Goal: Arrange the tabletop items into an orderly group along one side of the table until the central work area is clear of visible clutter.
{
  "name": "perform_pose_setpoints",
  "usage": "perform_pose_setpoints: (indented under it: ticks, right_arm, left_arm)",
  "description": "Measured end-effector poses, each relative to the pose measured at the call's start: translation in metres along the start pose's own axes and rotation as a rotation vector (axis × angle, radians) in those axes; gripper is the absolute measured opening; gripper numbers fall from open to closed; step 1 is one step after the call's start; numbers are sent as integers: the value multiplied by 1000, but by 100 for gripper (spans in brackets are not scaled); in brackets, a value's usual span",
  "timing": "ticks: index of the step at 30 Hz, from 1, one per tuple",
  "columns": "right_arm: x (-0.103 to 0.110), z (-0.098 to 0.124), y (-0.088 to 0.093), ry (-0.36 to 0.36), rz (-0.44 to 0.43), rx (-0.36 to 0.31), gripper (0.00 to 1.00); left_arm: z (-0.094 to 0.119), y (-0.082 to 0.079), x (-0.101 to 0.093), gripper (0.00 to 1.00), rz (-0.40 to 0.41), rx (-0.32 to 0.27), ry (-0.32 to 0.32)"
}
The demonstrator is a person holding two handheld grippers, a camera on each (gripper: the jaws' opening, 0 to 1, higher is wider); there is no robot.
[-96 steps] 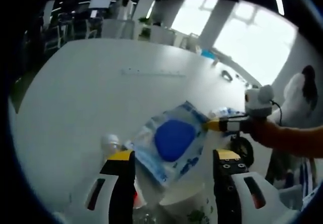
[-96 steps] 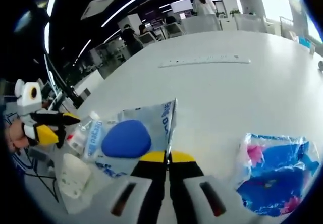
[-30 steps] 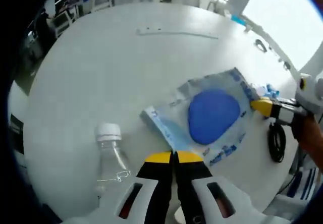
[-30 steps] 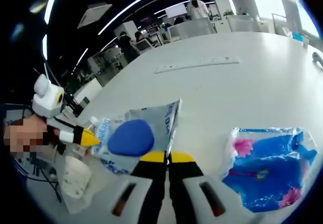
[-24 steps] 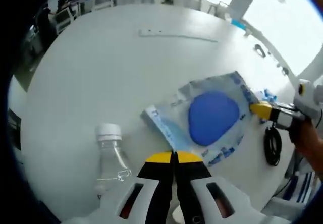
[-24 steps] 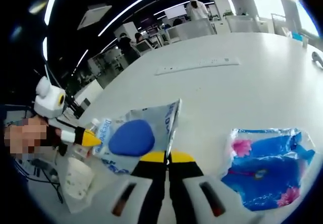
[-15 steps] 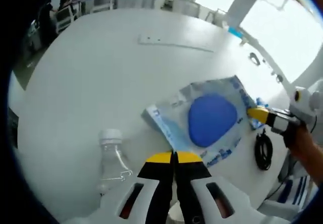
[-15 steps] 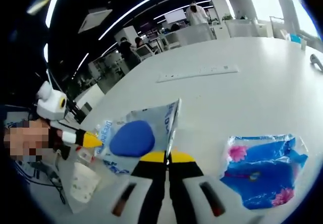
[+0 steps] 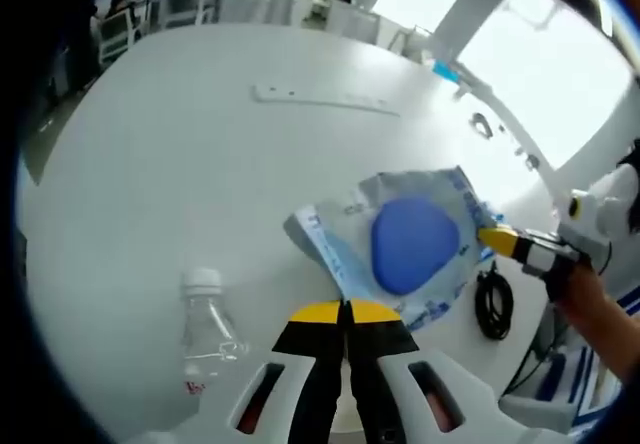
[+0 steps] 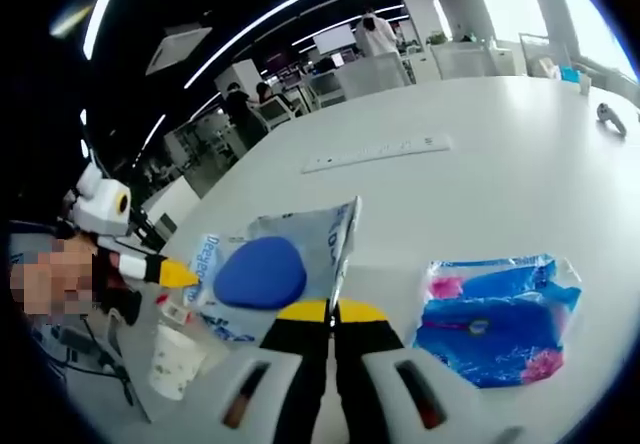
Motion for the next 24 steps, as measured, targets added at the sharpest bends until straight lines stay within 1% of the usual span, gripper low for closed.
perform_pose_setpoints:
  ticks: [7,10,14,16,18,24]
  right_arm:
    - [-1,7,9,38,-28,15,0]
    - [-1,9,12,66,-36,25,0]
    - [-2,8,16,88,-33,40,0]
    - [-4,7,20,111,-29,59,0]
    - [-6,7,22,117,-56,61,0]
    - [-11,4,25,129,-48,79,0]
  left_arm:
    - [-5,2,-6,0,-18,26,17]
    - [-9,3,-8,0,-35,39,20]
    - [-14,5,-8,0,-60,52,15]
    - [-17,5,-7,0,-56,54,23]
    - [-20,5,-7,0,-64,61,23]
    - [-22,3,-7,0,-67,71,30]
Point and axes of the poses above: the point that each gripper's makers call its tool centre point, and the gripper's own axes: z roughly backward along the fingers, x roughly to its left, y roughly out of its underside, the point moved 6 cm from there along z, roughly backward along the fingers, and after that the axes turned 1 degree about -y, right-handed, at the moved point
